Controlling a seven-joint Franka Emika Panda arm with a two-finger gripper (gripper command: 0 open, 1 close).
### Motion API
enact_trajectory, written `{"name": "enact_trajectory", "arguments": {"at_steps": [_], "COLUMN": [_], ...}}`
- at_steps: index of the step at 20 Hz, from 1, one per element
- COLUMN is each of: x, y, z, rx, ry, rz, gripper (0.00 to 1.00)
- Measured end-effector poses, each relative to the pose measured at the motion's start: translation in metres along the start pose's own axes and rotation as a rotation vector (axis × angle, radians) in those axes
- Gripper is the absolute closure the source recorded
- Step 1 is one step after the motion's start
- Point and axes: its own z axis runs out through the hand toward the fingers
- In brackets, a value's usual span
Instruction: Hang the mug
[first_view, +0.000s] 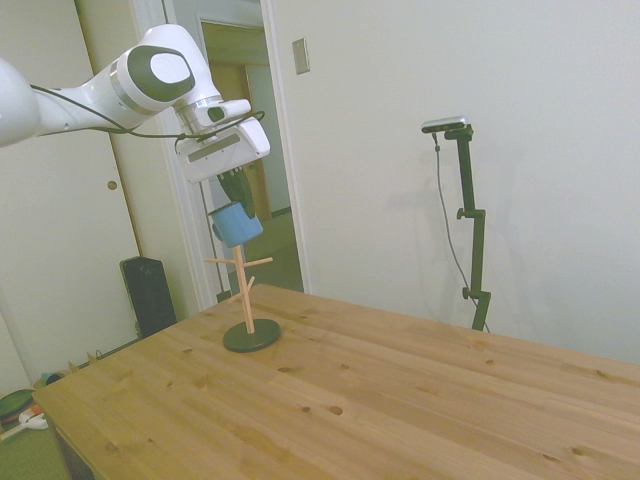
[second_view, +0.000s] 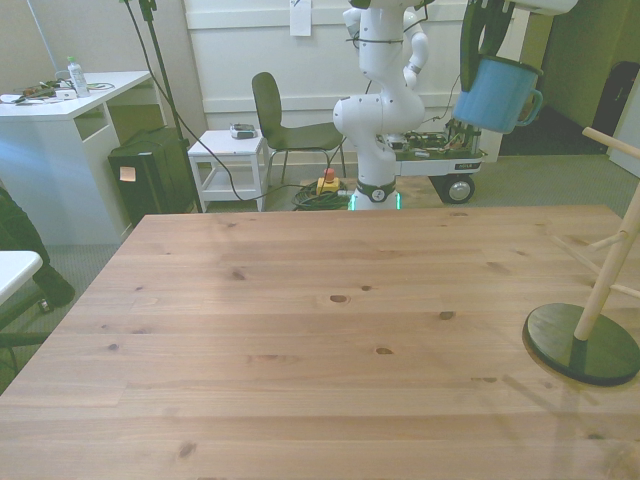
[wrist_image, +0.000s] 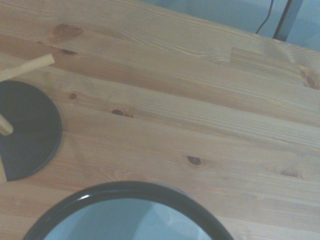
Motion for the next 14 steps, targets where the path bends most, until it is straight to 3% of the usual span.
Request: {"name": "enact_trajectory", "arguments": {"at_steps": [14], "x": [-0.009], "y": [-0.012], "z": [-0.003], "rx": [0.0], "ry": [0.003], "rz": [0.01], "gripper": [1.0]}}
